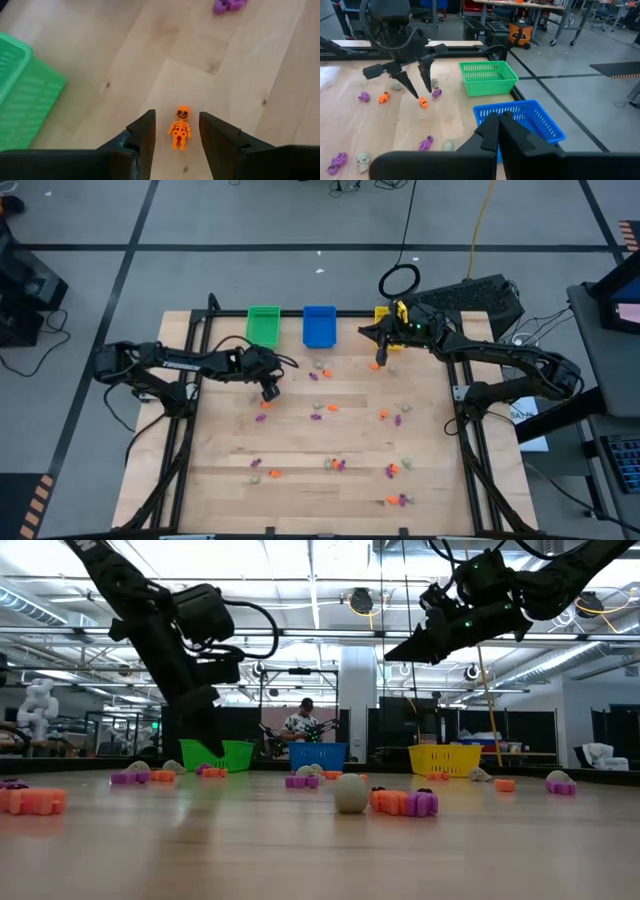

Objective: Sort Halloween decoration
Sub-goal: Put the orange skeleton toy into the green bin

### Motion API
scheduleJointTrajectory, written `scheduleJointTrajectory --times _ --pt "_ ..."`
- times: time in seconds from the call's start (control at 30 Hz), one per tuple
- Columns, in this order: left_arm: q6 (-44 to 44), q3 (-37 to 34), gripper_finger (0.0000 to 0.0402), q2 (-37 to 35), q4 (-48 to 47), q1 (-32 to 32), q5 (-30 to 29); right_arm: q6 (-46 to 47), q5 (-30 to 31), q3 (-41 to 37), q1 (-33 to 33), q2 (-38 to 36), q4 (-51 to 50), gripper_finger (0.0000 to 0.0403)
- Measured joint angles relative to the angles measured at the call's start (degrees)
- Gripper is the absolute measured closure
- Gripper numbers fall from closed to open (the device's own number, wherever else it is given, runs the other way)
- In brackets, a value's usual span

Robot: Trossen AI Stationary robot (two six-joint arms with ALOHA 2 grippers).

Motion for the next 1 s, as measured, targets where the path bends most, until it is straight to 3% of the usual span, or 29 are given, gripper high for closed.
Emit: scheduleJointTrajectory --times 0.27,0.67,1.0 --pt "0.1 0.0 0.0251 0.7 0.2 0.0 -0.1 -0.9 0.0 0.0 0.0 0.0 0.1 0.0403" --pt "0.1 0.2 0.0256 9.4 3.9 -0.1 -1.4 0.8 0.0 0.0 0.7 0.0 0.0 0.0403" --pt "0.4 0.0 0.0388 9.6 7.0 -0.8 1.1 -0.3 0.0 0.0 4.0 0.0 -0.3 0.0403"
